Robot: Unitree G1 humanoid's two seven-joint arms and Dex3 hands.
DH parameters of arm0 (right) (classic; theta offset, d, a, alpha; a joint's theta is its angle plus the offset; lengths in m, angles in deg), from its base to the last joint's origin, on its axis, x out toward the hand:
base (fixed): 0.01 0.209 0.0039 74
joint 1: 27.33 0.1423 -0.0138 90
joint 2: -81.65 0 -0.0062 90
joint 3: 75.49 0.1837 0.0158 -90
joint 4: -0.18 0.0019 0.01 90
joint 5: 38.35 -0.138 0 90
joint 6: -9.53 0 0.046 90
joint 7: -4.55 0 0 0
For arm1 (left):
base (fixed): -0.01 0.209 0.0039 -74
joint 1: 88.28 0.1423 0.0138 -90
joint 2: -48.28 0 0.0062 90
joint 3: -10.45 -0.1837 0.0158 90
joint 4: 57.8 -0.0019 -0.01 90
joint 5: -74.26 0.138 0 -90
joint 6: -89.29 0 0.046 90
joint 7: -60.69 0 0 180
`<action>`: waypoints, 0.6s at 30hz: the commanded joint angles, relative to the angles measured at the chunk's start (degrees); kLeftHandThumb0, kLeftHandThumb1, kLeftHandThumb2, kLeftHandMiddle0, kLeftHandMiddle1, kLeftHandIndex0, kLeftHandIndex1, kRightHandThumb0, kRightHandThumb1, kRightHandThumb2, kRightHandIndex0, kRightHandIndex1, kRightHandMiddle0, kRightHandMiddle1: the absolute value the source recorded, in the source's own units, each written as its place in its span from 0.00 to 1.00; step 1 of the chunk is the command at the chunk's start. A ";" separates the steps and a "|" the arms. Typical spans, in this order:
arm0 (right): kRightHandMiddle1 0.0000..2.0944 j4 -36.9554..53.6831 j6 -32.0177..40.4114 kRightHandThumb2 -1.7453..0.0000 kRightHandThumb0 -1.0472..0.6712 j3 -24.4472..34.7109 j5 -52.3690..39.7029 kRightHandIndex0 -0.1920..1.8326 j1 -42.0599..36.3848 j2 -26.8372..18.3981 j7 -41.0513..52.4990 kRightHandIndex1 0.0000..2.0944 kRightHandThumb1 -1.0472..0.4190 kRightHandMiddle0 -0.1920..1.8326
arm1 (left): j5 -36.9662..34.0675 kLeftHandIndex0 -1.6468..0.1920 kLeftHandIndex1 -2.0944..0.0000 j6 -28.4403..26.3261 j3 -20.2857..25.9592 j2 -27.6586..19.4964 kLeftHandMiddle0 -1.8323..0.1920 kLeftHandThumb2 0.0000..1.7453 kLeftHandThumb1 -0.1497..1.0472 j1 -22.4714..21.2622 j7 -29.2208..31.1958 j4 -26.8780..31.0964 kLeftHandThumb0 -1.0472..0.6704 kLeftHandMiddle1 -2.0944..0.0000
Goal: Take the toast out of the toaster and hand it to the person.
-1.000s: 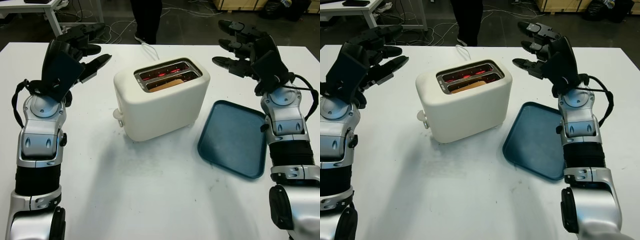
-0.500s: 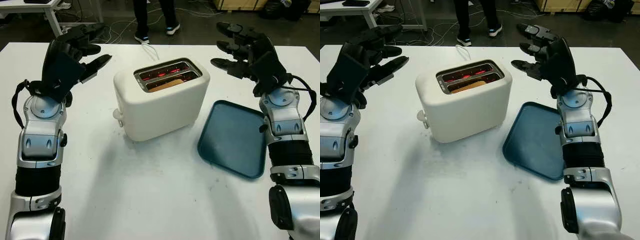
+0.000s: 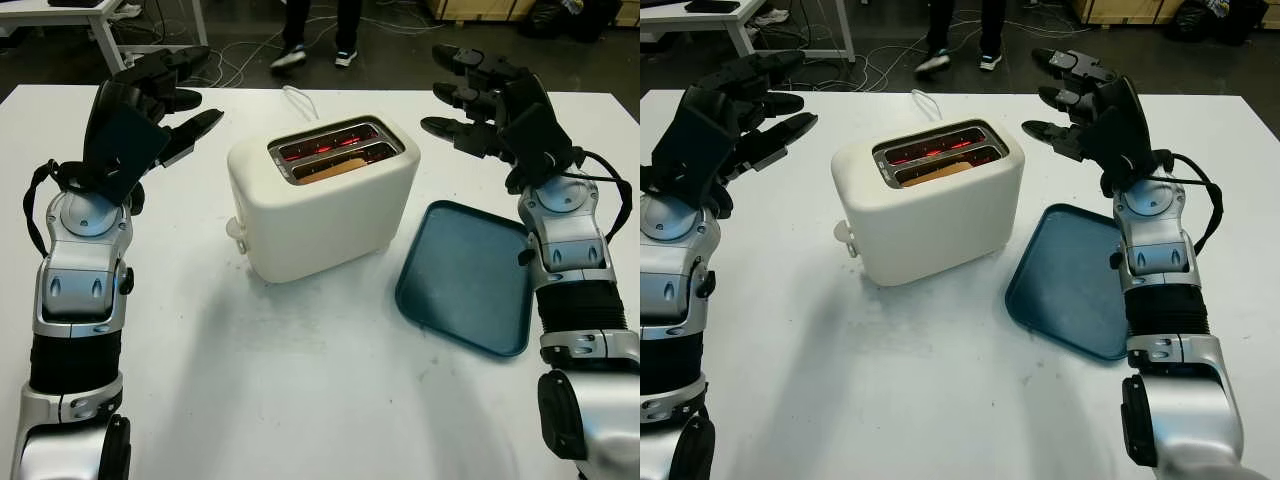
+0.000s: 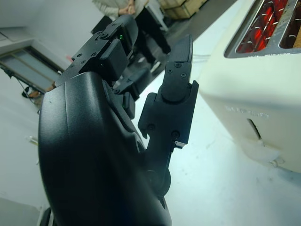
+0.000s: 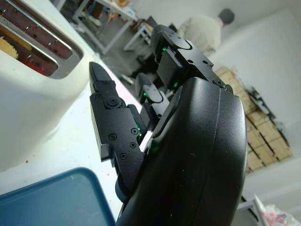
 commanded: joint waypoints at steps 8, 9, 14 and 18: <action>0.00 0.50 -0.88 1.00 0.58 -0.33 0.24 0.42 0.85 -0.26 -0.21 0.01 0.14 0.38 | -0.55 0.60 0.96 1.00 0.30 -0.64 0.80 0.06 0.89 -0.63 1.45 0.05 0.43 0.58; 0.00 0.32 -1.09 1.00 0.58 -0.30 0.09 0.42 0.89 -0.22 -0.12 0.01 0.14 0.38 | -0.43 0.60 0.96 0.99 0.28 -0.69 0.80 0.06 0.89 -0.60 1.50 0.11 0.43 0.58; 0.00 0.15 -1.21 1.00 0.57 -0.38 0.26 0.41 0.77 -0.25 -0.29 0.00 0.14 0.38 | -0.22 0.60 0.96 1.27 0.32 -0.49 0.80 0.06 0.89 -0.33 1.29 0.17 0.43 0.57; 0.00 0.28 -1.43 1.00 0.57 -0.44 0.44 0.42 0.58 -0.38 -0.45 0.01 0.14 0.39 | -0.14 0.60 0.95 1.33 0.30 -0.40 0.80 0.06 0.89 -0.19 1.18 0.27 0.43 0.56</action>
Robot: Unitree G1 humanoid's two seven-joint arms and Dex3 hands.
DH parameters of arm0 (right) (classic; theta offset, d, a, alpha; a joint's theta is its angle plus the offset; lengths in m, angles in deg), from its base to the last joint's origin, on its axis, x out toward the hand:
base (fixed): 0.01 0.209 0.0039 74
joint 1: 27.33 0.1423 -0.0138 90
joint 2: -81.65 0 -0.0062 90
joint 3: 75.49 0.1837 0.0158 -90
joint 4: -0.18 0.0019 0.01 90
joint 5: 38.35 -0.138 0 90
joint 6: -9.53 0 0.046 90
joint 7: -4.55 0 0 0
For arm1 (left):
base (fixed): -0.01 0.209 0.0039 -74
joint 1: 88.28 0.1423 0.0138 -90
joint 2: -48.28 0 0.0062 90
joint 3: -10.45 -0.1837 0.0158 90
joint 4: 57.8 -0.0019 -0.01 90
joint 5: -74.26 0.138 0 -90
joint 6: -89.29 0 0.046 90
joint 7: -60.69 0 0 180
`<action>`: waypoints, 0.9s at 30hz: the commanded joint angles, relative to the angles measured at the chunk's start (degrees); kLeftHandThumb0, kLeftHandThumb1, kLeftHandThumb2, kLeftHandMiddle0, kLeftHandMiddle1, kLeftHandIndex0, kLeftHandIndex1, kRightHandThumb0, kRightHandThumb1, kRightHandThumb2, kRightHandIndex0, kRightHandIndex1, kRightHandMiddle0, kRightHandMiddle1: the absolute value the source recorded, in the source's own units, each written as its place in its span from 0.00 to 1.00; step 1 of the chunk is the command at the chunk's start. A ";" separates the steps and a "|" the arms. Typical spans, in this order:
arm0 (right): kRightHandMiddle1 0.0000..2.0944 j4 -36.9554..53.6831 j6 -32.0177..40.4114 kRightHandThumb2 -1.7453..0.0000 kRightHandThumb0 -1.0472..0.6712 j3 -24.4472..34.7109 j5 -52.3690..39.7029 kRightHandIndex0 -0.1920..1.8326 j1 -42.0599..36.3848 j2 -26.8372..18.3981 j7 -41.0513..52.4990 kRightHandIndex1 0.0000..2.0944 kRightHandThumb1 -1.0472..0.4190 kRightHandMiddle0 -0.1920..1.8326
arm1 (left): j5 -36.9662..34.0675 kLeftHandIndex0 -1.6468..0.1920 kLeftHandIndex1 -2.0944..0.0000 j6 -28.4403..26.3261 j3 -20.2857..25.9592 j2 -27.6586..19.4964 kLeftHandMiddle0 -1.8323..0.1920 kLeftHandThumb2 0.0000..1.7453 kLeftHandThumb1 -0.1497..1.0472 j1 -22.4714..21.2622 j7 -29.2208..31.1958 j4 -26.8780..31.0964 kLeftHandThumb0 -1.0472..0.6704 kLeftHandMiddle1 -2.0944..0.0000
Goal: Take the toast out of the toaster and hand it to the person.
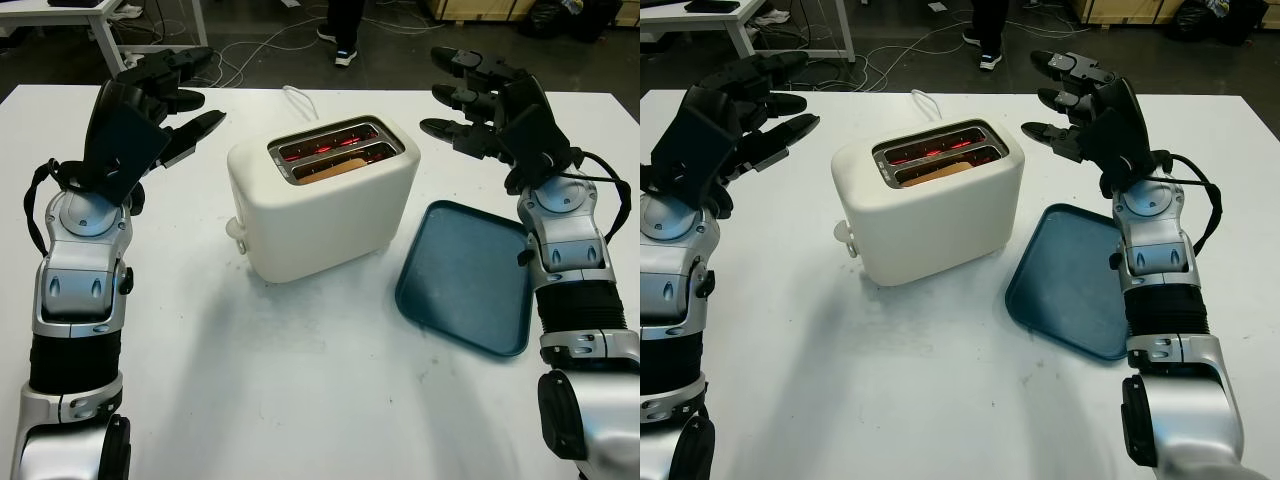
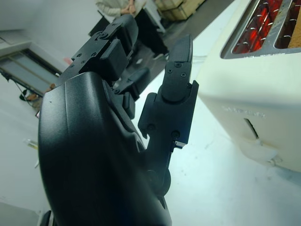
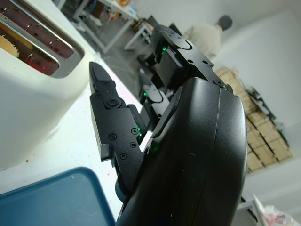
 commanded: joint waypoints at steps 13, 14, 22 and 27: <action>0.00 0.37 -0.99 1.00 0.57 0.17 -0.64 0.41 0.50 -0.14 0.19 0.00 0.14 0.38 | 0.06 0.60 0.95 1.32 0.06 -0.15 0.80 0.05 0.89 0.07 -0.17 0.25 0.44 0.56; 0.00 0.46 -1.08 1.00 0.57 0.13 -0.52 0.41 0.45 -0.22 0.14 0.00 0.14 0.38 | 0.15 0.60 0.95 1.58 0.04 -0.24 0.80 0.05 0.89 0.08 -0.16 0.13 0.43 0.56; 0.00 1.12 -0.99 1.00 0.57 0.01 -0.06 0.42 0.33 -0.30 -0.20 0.01 0.14 0.39 | 0.24 0.60 0.94 2.25 0.10 -0.30 0.80 0.04 0.89 0.00 -0.23 0.00 0.40 0.55; 0.00 1.06 -0.98 1.00 0.57 0.01 -0.24 0.41 0.25 -0.29 0.07 0.00 0.14 0.38 | 0.85 0.59 0.94 3.35 -0.09 -0.93 0.79 0.03 0.88 0.67 0.01 -0.20 0.40 0.54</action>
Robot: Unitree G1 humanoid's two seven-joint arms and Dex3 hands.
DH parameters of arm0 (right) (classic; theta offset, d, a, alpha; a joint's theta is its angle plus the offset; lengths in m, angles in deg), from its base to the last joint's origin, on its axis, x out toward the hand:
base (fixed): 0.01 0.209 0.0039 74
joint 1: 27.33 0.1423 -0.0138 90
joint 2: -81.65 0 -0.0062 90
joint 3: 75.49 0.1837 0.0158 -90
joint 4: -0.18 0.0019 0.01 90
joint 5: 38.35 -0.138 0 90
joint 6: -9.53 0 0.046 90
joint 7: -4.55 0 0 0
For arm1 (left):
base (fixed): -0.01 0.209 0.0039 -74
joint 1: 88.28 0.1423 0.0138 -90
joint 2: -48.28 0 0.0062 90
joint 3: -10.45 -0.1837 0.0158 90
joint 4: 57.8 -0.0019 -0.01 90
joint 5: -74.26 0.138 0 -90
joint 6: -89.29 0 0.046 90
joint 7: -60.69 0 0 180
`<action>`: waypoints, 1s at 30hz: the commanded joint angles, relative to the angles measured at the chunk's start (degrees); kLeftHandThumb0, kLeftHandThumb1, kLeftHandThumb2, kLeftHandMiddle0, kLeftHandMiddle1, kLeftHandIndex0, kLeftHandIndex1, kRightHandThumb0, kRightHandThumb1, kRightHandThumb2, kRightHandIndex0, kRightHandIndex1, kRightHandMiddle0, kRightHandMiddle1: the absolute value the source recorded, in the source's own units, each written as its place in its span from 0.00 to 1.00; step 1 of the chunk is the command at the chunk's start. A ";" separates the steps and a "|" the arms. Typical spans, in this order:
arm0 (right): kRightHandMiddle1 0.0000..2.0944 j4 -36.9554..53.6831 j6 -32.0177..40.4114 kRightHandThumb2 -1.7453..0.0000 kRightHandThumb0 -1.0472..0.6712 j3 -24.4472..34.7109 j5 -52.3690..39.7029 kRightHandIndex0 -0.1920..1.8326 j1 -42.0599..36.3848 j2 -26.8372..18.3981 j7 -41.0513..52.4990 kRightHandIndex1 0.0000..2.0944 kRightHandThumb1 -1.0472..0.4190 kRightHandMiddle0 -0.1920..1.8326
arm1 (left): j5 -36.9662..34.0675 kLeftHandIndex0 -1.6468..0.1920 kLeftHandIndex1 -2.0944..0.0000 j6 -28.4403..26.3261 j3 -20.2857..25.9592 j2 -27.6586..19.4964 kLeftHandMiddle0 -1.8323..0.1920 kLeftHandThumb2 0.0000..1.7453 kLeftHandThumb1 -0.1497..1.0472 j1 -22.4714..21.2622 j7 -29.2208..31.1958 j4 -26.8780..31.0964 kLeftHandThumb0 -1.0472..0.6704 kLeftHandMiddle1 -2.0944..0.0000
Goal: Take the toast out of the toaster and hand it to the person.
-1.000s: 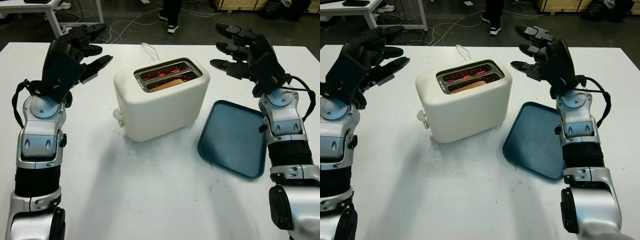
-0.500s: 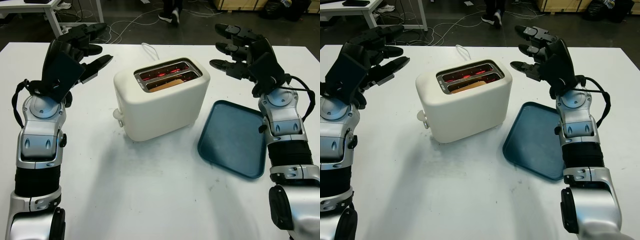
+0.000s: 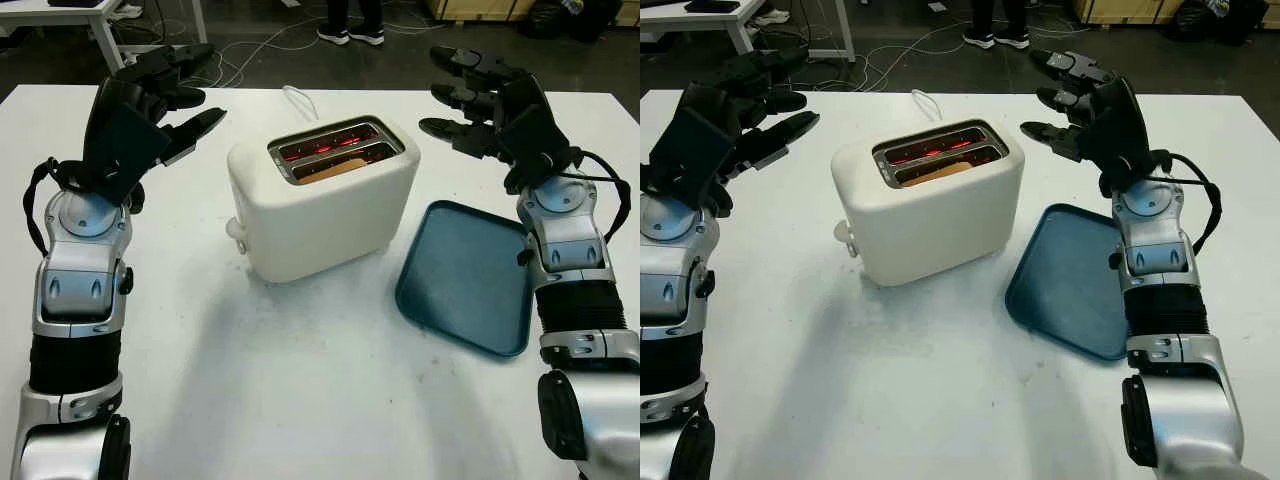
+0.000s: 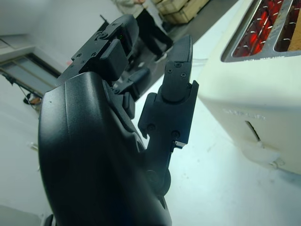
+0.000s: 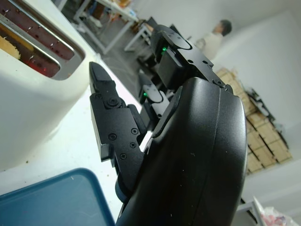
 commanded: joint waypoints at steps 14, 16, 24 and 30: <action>0.00 1.41 0.00 1.00 0.56 -0.68 0.98 0.42 -0.10 -0.16 0.00 0.01 0.15 0.39 | 0.35 0.61 0.93 -0.49 0.13 -0.99 0.79 0.01 0.88 1.68 0.11 0.80 0.38 0.57; 0.00 1.15 0.15 1.00 0.57 -0.57 0.53 0.42 0.07 0.07 0.26 0.00 0.14 0.39 | 0.27 0.61 0.93 -0.74 0.15 -0.87 0.79 0.01 0.88 1.71 0.03 1.03 0.38 0.57; 0.00 1.71 0.56 1.00 0.55 -0.87 1.11 0.42 -0.22 0.04 -0.09 0.00 0.15 0.39 | -0.04 0.61 0.93 -0.76 0.18 -0.66 0.78 0.01 0.89 1.31 0.01 0.93 0.40 0.58; 0.00 0.71 0.17 1.00 0.53 -0.75 0.55 0.42 0.24 0.42 0.15 0.00 0.15 0.39 | 0.14 0.61 0.92 -1.12 -0.16 -0.62 0.78 0.01 0.89 0.92 -0.01 1.07 0.41 0.58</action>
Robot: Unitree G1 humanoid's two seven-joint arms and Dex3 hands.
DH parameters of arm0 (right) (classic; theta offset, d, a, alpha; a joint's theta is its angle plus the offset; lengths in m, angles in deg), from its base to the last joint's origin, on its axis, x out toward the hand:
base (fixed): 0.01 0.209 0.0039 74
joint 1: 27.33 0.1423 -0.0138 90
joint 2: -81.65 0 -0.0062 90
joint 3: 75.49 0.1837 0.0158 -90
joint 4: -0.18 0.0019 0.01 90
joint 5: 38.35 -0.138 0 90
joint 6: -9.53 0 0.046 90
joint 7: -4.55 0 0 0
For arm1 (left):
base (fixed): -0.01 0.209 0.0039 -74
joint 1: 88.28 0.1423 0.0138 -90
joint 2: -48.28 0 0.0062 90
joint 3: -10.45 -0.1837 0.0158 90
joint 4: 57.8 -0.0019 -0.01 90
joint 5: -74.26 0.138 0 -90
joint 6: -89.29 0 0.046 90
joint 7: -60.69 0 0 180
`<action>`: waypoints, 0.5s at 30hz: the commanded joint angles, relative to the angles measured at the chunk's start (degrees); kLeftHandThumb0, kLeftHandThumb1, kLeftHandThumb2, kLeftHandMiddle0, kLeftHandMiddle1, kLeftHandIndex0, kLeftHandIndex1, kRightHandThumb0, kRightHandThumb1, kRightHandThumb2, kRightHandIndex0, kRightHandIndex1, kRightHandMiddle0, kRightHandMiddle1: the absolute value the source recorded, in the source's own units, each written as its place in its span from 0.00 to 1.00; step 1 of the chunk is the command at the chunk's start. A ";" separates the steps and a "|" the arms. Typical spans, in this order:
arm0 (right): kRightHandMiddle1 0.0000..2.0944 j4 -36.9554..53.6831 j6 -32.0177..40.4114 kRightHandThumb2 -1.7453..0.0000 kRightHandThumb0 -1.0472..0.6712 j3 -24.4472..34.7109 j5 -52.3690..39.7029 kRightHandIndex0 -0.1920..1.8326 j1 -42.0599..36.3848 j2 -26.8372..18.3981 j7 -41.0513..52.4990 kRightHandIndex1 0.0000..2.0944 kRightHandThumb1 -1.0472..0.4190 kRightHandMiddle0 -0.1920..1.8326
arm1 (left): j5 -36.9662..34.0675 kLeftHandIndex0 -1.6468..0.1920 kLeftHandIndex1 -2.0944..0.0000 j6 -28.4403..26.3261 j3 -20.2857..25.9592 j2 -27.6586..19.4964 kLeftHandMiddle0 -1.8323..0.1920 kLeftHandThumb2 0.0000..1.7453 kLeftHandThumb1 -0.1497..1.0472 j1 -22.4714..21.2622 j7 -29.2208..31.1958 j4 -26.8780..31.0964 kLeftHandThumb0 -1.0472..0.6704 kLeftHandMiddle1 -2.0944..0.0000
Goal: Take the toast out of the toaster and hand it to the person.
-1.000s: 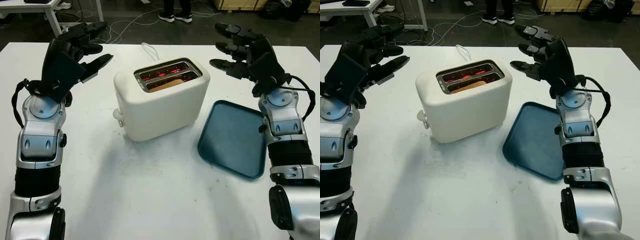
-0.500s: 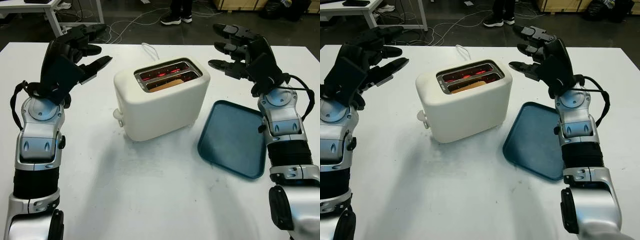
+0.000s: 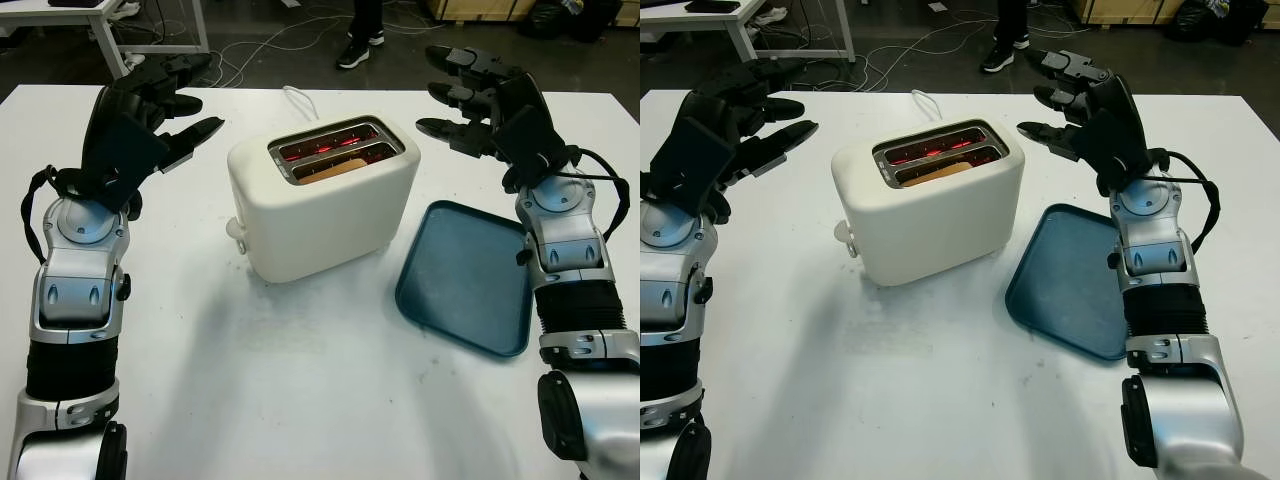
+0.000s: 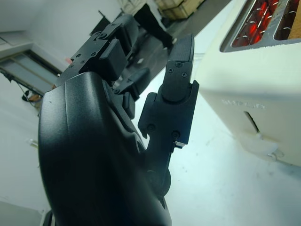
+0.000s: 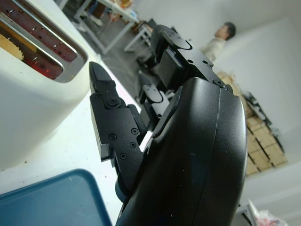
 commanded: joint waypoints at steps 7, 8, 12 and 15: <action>0.00 -1.04 -0.82 1.00 0.52 0.04 -0.87 0.42 0.39 0.19 0.70 0.00 0.16 0.39 | 0.01 0.61 0.92 0.37 -0.22 -0.36 0.78 0.01 0.89 -0.76 0.29 0.27 0.43 0.58; 0.00 -0.92 -0.77 1.00 0.52 0.05 -0.80 0.42 0.32 0.11 0.73 0.00 0.16 0.39 | 0.10 0.61 0.92 0.14 -0.20 -0.35 0.78 0.01 0.89 -0.76 0.17 0.37 0.42 0.58; 0.00 -0.58 -0.57 1.00 0.52 -0.09 -0.14 0.42 0.16 -0.09 0.29 0.01 0.16 0.39 | 0.31 0.61 0.92 0.22 -0.18 -0.30 0.78 0.01 0.89 -0.66 -0.10 0.48 0.42 0.57; 0.00 -0.44 -0.40 1.00 0.52 0.15 -0.55 0.42 0.05 -0.01 0.47 0.01 0.16 0.39 | 0.43 0.61 0.91 0.40 -0.22 -0.48 0.78 0.01 0.89 -0.58 0.01 0.42 0.40 0.57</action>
